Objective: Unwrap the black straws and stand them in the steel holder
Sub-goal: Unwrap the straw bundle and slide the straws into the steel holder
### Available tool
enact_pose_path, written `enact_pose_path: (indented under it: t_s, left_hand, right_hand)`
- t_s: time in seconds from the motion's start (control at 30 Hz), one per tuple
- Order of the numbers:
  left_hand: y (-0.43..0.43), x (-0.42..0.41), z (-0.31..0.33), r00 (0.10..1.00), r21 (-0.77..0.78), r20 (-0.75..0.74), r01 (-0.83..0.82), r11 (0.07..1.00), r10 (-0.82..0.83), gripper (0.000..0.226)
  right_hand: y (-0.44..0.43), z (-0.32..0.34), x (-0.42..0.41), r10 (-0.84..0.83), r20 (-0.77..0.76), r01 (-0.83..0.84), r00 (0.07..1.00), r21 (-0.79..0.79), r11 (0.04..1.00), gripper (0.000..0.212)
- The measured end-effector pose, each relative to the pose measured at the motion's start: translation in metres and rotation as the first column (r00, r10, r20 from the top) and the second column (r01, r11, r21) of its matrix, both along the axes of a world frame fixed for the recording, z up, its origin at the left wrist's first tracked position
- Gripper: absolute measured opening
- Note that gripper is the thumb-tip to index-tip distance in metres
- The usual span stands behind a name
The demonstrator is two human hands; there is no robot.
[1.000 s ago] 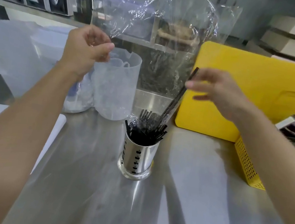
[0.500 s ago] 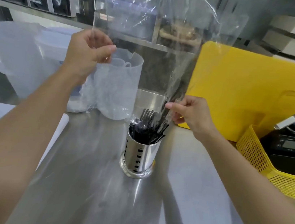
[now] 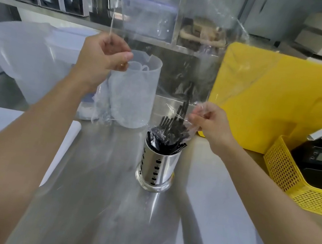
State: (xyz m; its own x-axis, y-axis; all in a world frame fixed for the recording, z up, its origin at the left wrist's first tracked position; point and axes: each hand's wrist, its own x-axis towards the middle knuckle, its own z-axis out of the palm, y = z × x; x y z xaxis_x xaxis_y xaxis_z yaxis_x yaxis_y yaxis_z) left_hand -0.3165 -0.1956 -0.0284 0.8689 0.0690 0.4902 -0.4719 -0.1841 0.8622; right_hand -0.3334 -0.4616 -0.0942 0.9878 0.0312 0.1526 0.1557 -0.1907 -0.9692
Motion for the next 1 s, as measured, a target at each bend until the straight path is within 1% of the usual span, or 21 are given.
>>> enact_pose_path:
  t_s: [0.1, 0.17, 0.23, 0.3, 0.4, 0.43, 0.47, 0.53, 0.6, 0.67, 0.73, 0.77, 0.87, 0.93, 1.0]
  left_hand:
    - [-0.004, -0.002, 0.003, 0.999, 0.024, 0.035, 0.005, 1.0, -0.006, 0.019]
    - [-0.007, -0.003, 0.008, 0.998, 0.008, 0.063, 0.015, 1.0, -0.016, 0.018]
    - [-0.009, -0.004, 0.014, 0.996, -0.019, 0.074, 0.054, 0.998, -0.052, 0.019]
    - [-0.01, -0.005, 0.018, 0.995, -0.008, 0.076, 0.071, 0.997, -0.07, 0.019]
    - [-0.009, -0.006, 0.022, 0.995, 0.021, 0.075, 0.063, 0.998, -0.064, 0.018]
    - [-0.009, -0.006, 0.023, 0.996, 0.023, 0.07, 0.061, 0.998, -0.063, 0.018]
    - [-0.009, -0.006, 0.023, 0.996, 0.022, 0.063, 0.059, 0.998, -0.06, 0.018]
    - [-0.011, -0.007, 0.025, 0.997, 0.004, 0.061, 0.048, 0.999, -0.048, 0.018]
    - [-0.014, -0.008, 0.025, 0.997, -0.026, 0.068, 0.046, 0.999, -0.044, 0.018]
    - [-0.017, -0.01, 0.027, 0.996, -0.052, 0.076, 0.052, 0.997, -0.048, 0.019]
    - [-0.021, -0.011, 0.03, 0.996, -0.08, 0.069, 0.067, 0.995, -0.062, 0.02]
    - [-0.023, -0.012, 0.032, 0.996, -0.089, 0.069, 0.059, 0.994, -0.053, 0.02]
    - [-0.023, -0.012, 0.042, 0.994, -0.096, 0.104, -0.013, 0.995, 0.023, 0.02]
    - [-0.02, -0.011, 0.049, 0.992, -0.025, 0.124, -0.024, 0.999, 0.026, 0.02]
    - [-0.018, -0.01, 0.051, 0.993, 0.055, 0.121, 0.0, 0.999, -0.007, 0.021]
  right_hand:
    - [-0.001, 0.006, -0.003, 0.058, 0.02, -0.06, 0.998, 0.096, 0.994, 0.026]
    - [0.0, 0.013, -0.006, 0.095, 0.071, -0.101, 0.993, 0.082, 0.992, 0.018]
    - [0.001, 0.017, -0.006, 0.077, 0.107, -0.083, 0.991, 0.057, 0.995, 0.012]
    - [-0.001, 0.017, -0.004, 0.072, 0.106, -0.082, 0.992, 0.09, 0.993, 0.018]
    - [-0.007, 0.019, -0.002, 0.183, 0.03, -0.185, 0.983, 0.217, 0.959, 0.042]
    - [-0.008, 0.022, -0.003, 0.213, 0.0, -0.206, 0.977, 0.251, 0.946, 0.047]
    - [-0.008, 0.025, -0.004, 0.223, -0.018, -0.21, 0.975, 0.268, 0.94, 0.045]
    - [-0.005, 0.03, -0.004, 0.17, -0.016, -0.159, 0.985, 0.263, 0.952, 0.031]
    - [0.0, 0.033, -0.004, 0.032, 0.035, -0.04, 0.999, 0.253, 0.967, 0.018]
    - [0.003, 0.035, -0.001, -0.095, 0.09, 0.065, 0.991, 0.291, 0.954, 0.021]
    - [0.004, 0.038, 0.001, -0.159, 0.138, 0.106, 0.978, 0.328, 0.939, 0.027]
    - [0.004, 0.041, 0.0, -0.156, 0.156, 0.101, 0.975, 0.315, 0.944, 0.029]
    - [0.002, 0.056, -0.001, -0.026, 0.16, -0.008, 0.987, 0.208, 0.978, 0.024]
    - [-0.003, 0.067, 0.001, 0.006, 0.162, -0.033, 0.987, 0.165, 0.986, 0.022]
    - [-0.007, 0.072, 0.002, 0.027, 0.147, -0.047, 0.989, 0.141, 0.989, 0.02]
